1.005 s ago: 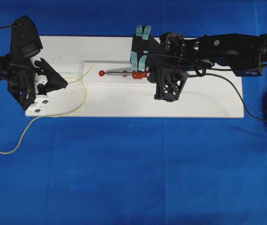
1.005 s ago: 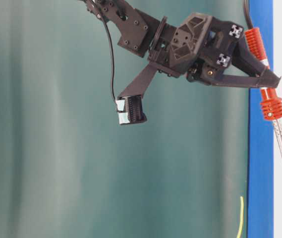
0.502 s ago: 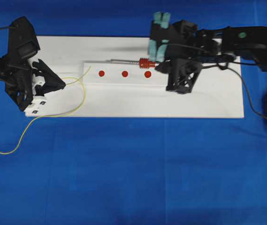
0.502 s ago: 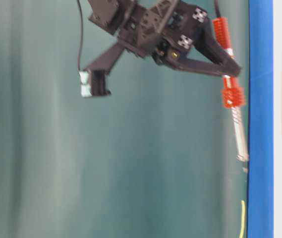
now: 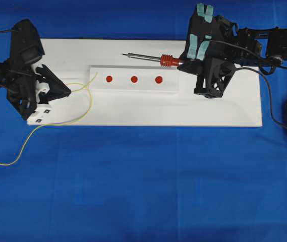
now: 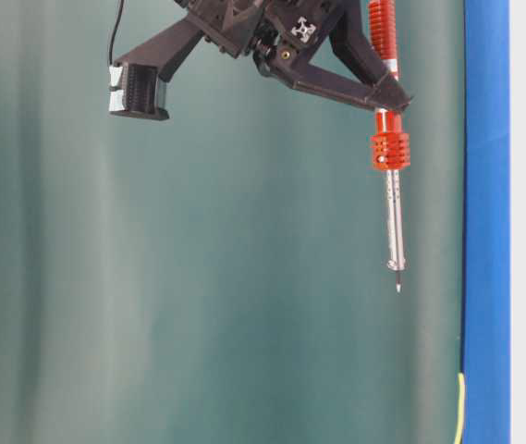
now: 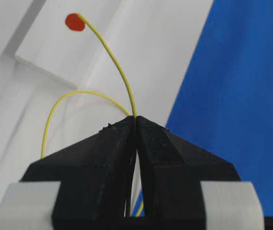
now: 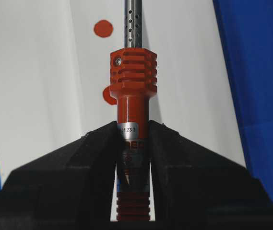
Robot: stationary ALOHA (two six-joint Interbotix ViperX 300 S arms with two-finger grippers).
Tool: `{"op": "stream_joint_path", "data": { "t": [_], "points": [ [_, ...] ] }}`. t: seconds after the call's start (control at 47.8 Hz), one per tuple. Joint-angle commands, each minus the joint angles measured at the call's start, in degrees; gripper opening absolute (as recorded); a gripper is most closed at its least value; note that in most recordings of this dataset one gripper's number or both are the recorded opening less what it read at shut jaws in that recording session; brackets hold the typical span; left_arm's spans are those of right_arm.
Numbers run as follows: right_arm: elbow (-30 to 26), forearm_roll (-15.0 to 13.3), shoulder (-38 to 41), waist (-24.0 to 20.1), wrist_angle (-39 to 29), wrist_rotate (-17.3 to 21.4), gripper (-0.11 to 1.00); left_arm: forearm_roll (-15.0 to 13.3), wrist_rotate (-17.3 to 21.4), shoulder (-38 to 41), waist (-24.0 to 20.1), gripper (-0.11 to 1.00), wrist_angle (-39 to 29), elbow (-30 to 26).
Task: Touch the tip of the soldering iron to the tip of the solder at the mark.
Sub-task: 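Move wire tip to the middle red dot and iron tip against it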
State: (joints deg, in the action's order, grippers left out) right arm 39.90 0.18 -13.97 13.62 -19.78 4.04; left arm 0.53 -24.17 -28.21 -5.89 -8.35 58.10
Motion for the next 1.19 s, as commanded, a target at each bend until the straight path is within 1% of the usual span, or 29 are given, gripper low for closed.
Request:
{"op": "stream_joint_path", "data": {
  "t": [0.0,0.084,0.188,0.398,0.565,0.733,1.172],
  "points": [
    [-0.6,-0.1,-1.2,0.0,0.4,0.0,0.07,0.1,-0.1,1.8,0.2,0.02,0.6,-2.9],
    [-0.7,-0.1,-1.2,0.1,0.4,0.0,0.07,0.0,-0.1,5.2,0.3,0.02,0.4,-5.3],
    [-0.6,-0.1,-1.2,0.1,0.4,0.0,0.07,0.0,0.1,10.3,0.6,0.02,-0.5,-9.8],
    [-0.5,-0.8,-1.2,0.1,0.3,0.0,0.07,0.0,0.0,19.3,1.0,0.02,-6.8,-17.9],
    [-0.4,-1.1,-1.2,0.1,0.1,0.0,0.07,0.0,0.0,23.7,1.0,0.02,-10.1,-22.2],
    [-0.1,-1.1,-1.3,0.1,0.1,0.0,0.07,0.1,0.0,25.7,0.8,0.02,-10.5,-24.0],
    [1.2,-1.1,-1.3,0.1,0.1,0.1,0.07,0.1,0.0,26.3,0.2,0.02,-10.3,-24.2]
  ]
}}
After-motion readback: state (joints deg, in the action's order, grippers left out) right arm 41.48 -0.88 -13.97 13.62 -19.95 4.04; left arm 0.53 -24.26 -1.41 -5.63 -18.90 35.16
